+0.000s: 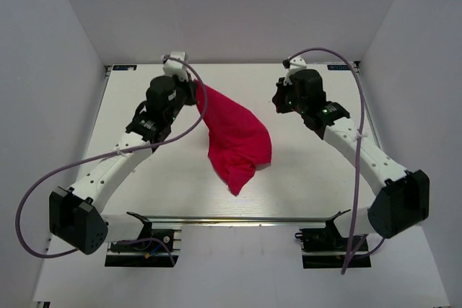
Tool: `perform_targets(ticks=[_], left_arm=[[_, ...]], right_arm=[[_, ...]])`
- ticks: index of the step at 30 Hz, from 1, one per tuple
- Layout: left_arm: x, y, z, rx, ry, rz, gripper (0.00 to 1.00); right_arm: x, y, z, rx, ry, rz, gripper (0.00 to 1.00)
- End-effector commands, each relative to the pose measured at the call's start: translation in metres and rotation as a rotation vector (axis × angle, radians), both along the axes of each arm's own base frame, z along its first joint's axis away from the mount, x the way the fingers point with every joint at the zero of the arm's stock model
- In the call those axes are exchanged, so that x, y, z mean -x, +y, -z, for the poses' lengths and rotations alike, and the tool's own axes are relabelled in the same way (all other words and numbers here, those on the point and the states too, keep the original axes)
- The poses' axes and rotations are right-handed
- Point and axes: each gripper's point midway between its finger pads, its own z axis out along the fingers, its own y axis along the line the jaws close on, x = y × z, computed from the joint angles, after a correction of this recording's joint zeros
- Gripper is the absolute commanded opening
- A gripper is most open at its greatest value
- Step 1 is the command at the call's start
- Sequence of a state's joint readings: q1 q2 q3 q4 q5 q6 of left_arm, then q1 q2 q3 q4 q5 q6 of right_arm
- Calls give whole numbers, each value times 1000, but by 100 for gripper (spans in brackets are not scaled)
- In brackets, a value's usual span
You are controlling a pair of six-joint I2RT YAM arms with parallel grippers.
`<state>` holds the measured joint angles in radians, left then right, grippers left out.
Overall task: Fold and stack the t-shirts
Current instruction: Flatten out the tshirt
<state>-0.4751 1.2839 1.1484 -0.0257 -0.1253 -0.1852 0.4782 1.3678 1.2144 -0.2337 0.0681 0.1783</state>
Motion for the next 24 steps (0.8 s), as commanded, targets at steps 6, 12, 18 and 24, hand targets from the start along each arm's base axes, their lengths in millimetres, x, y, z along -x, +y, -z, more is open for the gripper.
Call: perform_targets(ticks=[6,12,18,24], left_arm=[[25,117,166,-137,384,-544,0],[26,123,194,-117,457,-531,0],[24,118,205,-90,477,-485,0],[27,116,212,-89,490,-469,0]], right_arm=[[-15,16,87,69,181,-29,13],[-5,20,132,101,299,-47,49],[41,16,172,73,421,-67,90],[81,32,183,-37,491,-151,90]])
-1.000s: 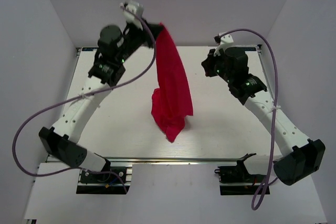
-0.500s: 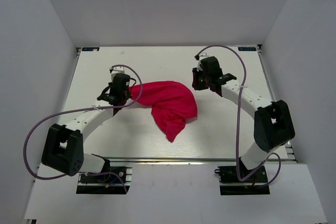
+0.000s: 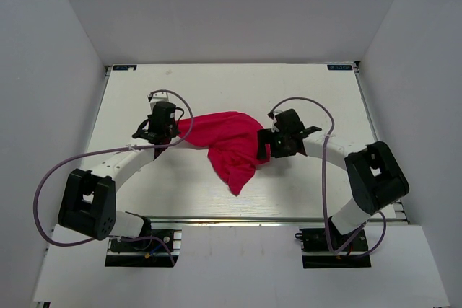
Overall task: Fold and stack the t-shirts
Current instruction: Flatten out the tshirt
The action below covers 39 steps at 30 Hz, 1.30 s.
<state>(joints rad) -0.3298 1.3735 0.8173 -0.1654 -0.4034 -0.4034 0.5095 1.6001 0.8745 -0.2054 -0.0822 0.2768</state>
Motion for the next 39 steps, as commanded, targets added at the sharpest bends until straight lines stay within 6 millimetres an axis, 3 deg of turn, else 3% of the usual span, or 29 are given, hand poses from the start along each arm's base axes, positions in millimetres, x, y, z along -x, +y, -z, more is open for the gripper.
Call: perform_targets(ticks=[1,4,7,9,11,12,15,16,17,18,20,21,23,24,26,27,29,30,31,33,34,35,37,38,39], left_arm=[[0,-3,2,27,-15,8,0],[0,-5,-1,38,-22,19,0],[0,-8,-3,55,-36,34,0],[0,-10,-7,56,-43,47,0],[0,-10,-10,58,-52,47,0],[-1,-10,-17,62,-64,47,0],[-2,-15,-30,86,-93,68,0],[-3,-18,-44,96,-125,90,0],[-6,-19,-56,98,-157,96,0],[-7,-21,-66,111,-180,107,0],[-11,-24,-89,116,-243,129,0],[-14,-25,-113,131,-298,130,0],[-18,-31,-143,140,-361,172,0],[-22,-32,-179,149,-441,178,0],[-23,-38,-218,156,-524,225,0],[-24,-38,-254,149,-600,233,0],[-23,-34,-293,137,-686,229,0],[-20,-27,-329,117,-774,209,0],[-19,-26,-345,109,-821,210,0],[-9,-19,-390,72,-927,201,0],[-4,-19,-407,65,-962,217,0],[6,-17,-433,77,-1014,221,0],[17,-20,-457,60,-1067,259,0],[27,-18,-476,67,-1106,264,0],[33,-20,-486,72,-1130,282,0]], right_arm=[[-1,32,-33,-173,-56,-32,90],[4,44,-34,-229,-50,-51,78],[1,49,-32,-238,-41,-43,77],[0,54,-28,-246,-28,-45,64],[-2,55,-26,-240,-17,-44,41],[-5,57,-30,-241,-26,-36,0],[-14,54,-43,-223,-78,-22,0],[-22,52,-65,-227,-150,-23,0],[-23,52,-74,-230,-171,-19,0],[-31,49,-103,-247,-253,-2,0],[-37,47,-126,-251,-326,-4,0],[-40,46,-150,-273,-383,3,0],[-45,42,-198,-297,-503,-9,0],[-53,41,-236,-310,-582,8,0],[-58,28,-272,-289,-674,44,0],[-65,20,-308,-282,-761,85,0],[-64,8,-352,-274,-840,109,0],[-68,-6,-383,-265,-906,190,0],[-69,-13,-394,-262,-923,222,0],[-66,-33,-449,-255,-1042,295,0],[-64,-37,-463,-261,-1071,305,0],[-56,-42,-499,-284,-1146,304,0],[-51,-45,-518,-274,-1193,275,0],[-39,-48,-547,-315,-1250,267,0],[-35,-46,-557,-322,-1275,239,0]])
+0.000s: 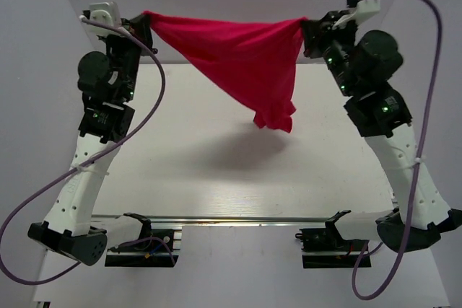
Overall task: Fold and stack the t-shirts
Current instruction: Flatten out the tshirt
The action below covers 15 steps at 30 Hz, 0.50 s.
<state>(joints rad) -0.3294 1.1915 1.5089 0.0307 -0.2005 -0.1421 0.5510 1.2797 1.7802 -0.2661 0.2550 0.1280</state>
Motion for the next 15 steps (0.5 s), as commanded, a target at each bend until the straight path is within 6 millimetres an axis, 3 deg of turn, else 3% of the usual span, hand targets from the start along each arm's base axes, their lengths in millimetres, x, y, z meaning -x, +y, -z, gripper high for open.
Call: perform_targets(ticks=[1,2,4,5,8,9,12,15], left_arm=[[36,8,-56,-34,-142,11,0],[44,9,-69,-36,-175,14,0],[62,16,-90,-28,-229,7,0],[64,17,-93,-36,-232,2,0],[84,24,-111,-28,-284,-6,0],[91,26,-115,-24,-297,-7,0],[105,31,-124,-22,-327,-14,0],[113,32,-127,-25,-332,-6,0]], right_arm=[[19,-22,-58,17,-155,48,0],[32,-26,-84,-1,-215,34,0],[42,-34,-101,3,-268,47,0],[60,-37,-119,-8,-328,18,0],[88,-43,-143,-17,-430,-24,0],[108,-54,-154,-43,-466,-25,0],[131,-57,-164,-49,-522,-71,0],[136,-55,-161,-41,-519,-97,0]])
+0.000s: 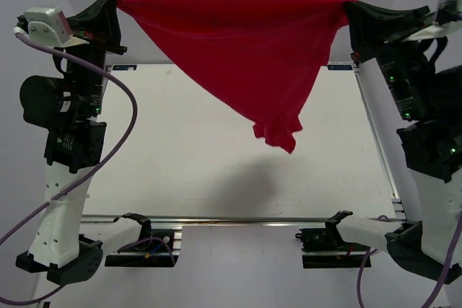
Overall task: Fold and stack the t-shirts
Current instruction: Flatten out the tshirt
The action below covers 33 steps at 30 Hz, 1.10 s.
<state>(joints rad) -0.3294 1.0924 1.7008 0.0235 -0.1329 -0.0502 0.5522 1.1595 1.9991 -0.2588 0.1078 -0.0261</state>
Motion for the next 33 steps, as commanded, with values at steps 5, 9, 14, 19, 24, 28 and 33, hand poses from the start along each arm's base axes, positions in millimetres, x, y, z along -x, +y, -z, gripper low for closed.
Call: perform_targets(ticks=[5,9,14,19,24,28,33], left_arm=[[11,1,4,-19,-11,2,0],[-43,-1,76,23,155,-48,0],[-139,-11,232,72,497,-149,0],[-212,-35,404,49,854,-137,0],[-255,-40,503,-15,1134,-155,54],[-267,-49,490,-28,1122,-115,100],[-256,-60,466,-75,1098,-26,100]], right_arm=[[2,8,2,7,-60,-34,0],[-56,29,78,46,108,20,0],[-146,45,231,38,435,180,0],[-205,79,405,157,783,149,0],[-248,90,483,286,970,165,57],[-253,86,487,316,981,179,90],[-240,69,481,271,1035,224,90]])
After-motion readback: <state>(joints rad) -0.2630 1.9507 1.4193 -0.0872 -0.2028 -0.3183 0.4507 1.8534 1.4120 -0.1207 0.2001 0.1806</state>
